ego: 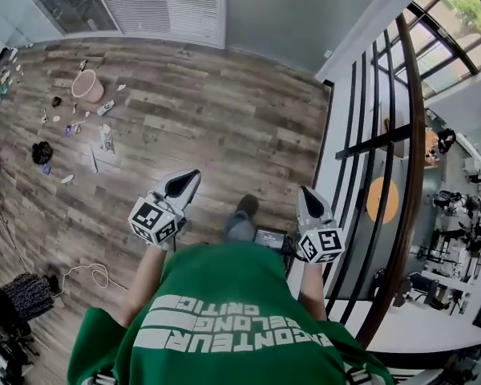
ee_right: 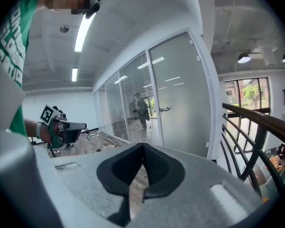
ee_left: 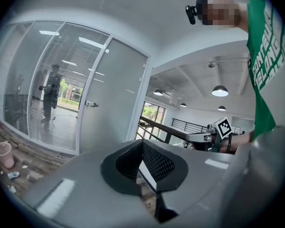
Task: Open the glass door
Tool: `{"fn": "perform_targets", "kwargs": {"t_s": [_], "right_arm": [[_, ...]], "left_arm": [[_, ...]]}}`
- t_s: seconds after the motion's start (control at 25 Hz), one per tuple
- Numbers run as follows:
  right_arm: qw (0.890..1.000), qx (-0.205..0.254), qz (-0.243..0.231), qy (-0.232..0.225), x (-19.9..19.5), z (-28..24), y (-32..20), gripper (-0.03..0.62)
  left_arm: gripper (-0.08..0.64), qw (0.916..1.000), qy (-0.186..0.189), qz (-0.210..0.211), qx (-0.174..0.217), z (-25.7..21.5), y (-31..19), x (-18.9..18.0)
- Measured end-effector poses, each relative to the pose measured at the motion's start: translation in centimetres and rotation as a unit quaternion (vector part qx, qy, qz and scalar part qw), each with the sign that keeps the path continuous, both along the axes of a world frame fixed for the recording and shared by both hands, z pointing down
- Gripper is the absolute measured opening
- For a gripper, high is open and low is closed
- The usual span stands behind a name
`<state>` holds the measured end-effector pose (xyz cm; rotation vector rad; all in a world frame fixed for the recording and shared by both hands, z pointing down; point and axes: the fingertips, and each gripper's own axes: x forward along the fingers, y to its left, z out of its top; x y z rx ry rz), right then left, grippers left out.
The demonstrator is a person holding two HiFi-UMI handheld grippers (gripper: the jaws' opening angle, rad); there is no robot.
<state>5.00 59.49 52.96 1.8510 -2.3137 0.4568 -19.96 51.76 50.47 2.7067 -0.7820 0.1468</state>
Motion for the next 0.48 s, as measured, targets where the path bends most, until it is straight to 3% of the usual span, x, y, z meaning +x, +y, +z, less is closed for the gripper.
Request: {"fn": "perform_targets", "kwargs": {"t_s": [0.48], "right_arm": [[0.999,0.008,-0.048,0.005,7.0,-0.2,-9.4,-0.006]], "left_arm": [[0.015,0.9994,-0.002,-0.035,0.007,-0.4,-6.6,7.3]]}}
